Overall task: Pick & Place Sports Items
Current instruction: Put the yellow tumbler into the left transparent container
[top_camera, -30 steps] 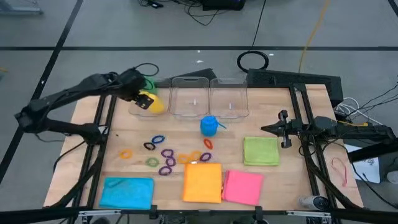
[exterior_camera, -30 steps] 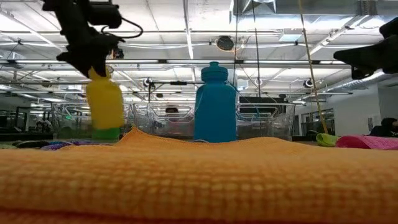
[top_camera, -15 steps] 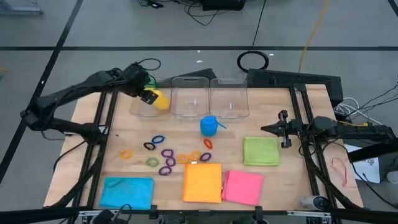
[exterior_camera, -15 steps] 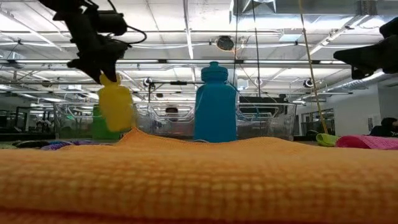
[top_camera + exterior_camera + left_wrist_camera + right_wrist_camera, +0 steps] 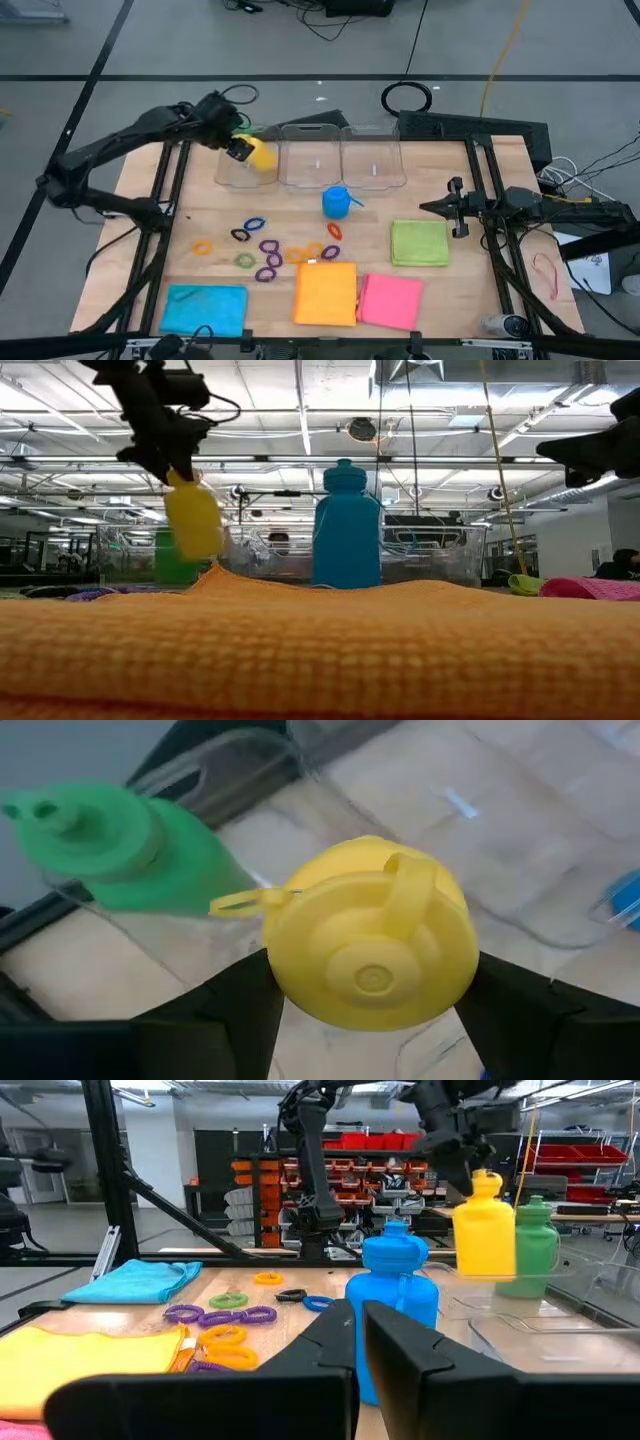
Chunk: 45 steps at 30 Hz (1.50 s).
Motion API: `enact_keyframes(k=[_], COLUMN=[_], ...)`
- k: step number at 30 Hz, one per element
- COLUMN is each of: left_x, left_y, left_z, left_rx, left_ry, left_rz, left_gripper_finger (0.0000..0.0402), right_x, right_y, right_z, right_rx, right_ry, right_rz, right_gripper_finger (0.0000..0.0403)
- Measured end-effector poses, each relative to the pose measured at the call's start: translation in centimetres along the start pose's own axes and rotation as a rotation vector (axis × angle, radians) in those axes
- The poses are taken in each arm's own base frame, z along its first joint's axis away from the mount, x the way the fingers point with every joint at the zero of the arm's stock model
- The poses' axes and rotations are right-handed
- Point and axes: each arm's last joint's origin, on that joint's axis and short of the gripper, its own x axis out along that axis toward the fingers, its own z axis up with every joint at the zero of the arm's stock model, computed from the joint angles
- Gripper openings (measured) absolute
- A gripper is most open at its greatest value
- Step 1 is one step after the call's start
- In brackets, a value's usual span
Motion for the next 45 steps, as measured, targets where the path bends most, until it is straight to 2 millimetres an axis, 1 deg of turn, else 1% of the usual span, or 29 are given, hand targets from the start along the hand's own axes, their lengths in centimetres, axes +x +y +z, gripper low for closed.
enact_keyframes(k=[9,14,21,33,38,45], left_x=[3.1,4.1,4.5,4.7,5.1,5.6], left_y=[-0.1,-0.1,-0.3,-1.9,-2.4,-2.3], left_z=[1.2,1.4,1.6,1.9,1.7,1.2], left_rx=[0.031,0.042,0.028,0.072,0.088,0.088], left_ry=[0.114,0.138,0.125,0.064,0.062,0.08], left_rz=[0.022,0.044,0.063,0.04,0.023,0.028], left_gripper_finger=[0.0205,0.0205,0.0205,0.0205,0.0204,0.0204], right_x=[0.0,0.0,0.0,0.0,0.0,0.0], right_y=[0.0,0.0,0.0,0.0,0.0,0.0], right_z=[0.0,0.0,0.0,0.0,0.0,0.0], right_rx=[0.0,0.0,0.0,0.0,0.0,0.0], right_ry=[0.0,0.0,0.0,0.0,0.0,0.001], right_rz=[0.0,0.0,0.0,0.0,0.0,0.0], right_gripper_finger=[0.0,0.0,0.0,0.0,0.0,0.0])
